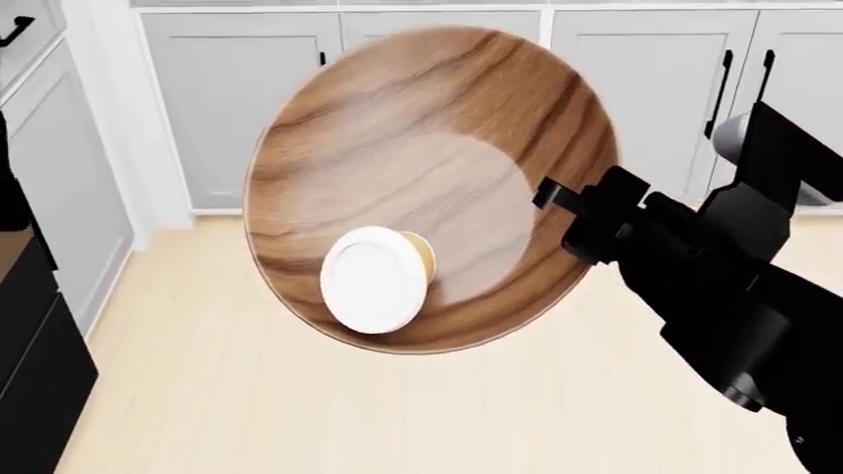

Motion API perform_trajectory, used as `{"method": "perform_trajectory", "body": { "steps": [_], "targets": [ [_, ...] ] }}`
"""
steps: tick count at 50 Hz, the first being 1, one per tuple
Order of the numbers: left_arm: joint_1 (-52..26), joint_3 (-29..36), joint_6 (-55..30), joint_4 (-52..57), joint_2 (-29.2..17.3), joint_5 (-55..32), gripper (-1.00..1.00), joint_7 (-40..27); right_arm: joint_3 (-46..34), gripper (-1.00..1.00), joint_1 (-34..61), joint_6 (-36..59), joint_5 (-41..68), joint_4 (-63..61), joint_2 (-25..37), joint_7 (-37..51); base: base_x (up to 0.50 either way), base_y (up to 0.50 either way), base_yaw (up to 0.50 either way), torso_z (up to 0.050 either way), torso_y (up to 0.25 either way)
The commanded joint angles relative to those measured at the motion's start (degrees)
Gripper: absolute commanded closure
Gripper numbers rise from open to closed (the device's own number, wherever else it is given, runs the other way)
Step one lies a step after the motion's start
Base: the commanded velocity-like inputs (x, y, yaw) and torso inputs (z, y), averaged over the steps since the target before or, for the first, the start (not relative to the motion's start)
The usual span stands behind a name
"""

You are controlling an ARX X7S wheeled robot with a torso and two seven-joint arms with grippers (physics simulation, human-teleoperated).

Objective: Place the cup inside the bowl on the dining table and move the bowl to any counter.

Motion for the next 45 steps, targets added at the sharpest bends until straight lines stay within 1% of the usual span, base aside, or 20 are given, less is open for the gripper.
{"method": "perform_trajectory", "body": {
  "steps": [1,3,10,12,17,19,23,27,29,40,45],
  "targets": [
    [1.28,-0.9,1.54,-0.58,-0.09,-0.36,-1.0,0.67,1.53,1.0,-0.08,-0.39,-1.72,-0.62,0.07,-0.24,0.5,-0.01,0.0,0.0,0.0],
    [1.54,-1.77,1.25,-0.41,-0.52,-1.23,-1.0,0.58,1.57,1.0,-0.12,-0.43,-1.77,-0.66,0.17,-0.19,0.5,-0.01,0.0,0.0,0.005],
    [2.36,-0.41,2.57,-0.46,0.76,0.31,-1.0,0.29,1.78,1.0,-0.03,-0.58,-2.0,-1.67,1.02,0.37,0.5,-0.01,0.0,0.0,0.002],
    [2.11,-0.94,2.31,-0.5,0.22,-0.2,-1.0,0.4,1.86,1.0,-0.07,-0.73,-2.09,-2.08,1.3,0.52,0.5,-0.01,0.0,0.0,0.0],
    [2.66,-0.18,3.11,-0.59,0.82,0.71,-1.0,0.33,2.13,1.0,-1.36,-1.4,-1.69,-2.52,1.42,-0.26,0.5,-0.01,0.0,0.0,0.002],
    [2.45,-0.81,2.57,-0.36,0.21,-0.16,-1.0,0.34,2.31,1.0,-1.21,-1.24,-1.53,-2.67,1.65,-0.33,0.5,-0.01,0.0,0.0,0.005],
    [3.26,-0.51,3.29,-0.41,0.44,0.41,-1.0,0.51,2.46,1.0,-1.19,-1.5,-1.83,-3.56,2.4,-0.08,0.5,-0.01,0.0,0.0,0.0],
    [2.69,0.77,3.5,-0.75,1.66,1.23,-1.0,-0.14,2.5,1.0,-1.2,-1.47,-1.89,-3.76,2.59,0.2,0.5,-0.01,0.0,0.0,0.002],
    [2.37,-0.09,2.88,-0.55,0.73,0.2,-1.0,0.07,2.53,1.0,-1.13,-1.36,-1.89,-3.49,2.42,0.19,0.5,-0.01,0.0,0.0,0.0],
    [2.43,-1.14,2.55,-0.05,-0.53,-1.02,-1.0,0.3,2.82,1.0,-1.04,-1.3,-2.05,-3.72,2.29,0.51,0.5,-0.01,0.0,0.0,0.002],
    [2.12,-0.14,2.91,-0.29,0.26,-0.25,-1.0,-0.06,2.94,1.0,-1.24,-1.43,-2.05,-3.99,2.66,0.65,0.5,-0.01,0.0,0.002,0.002]
  ]
}}
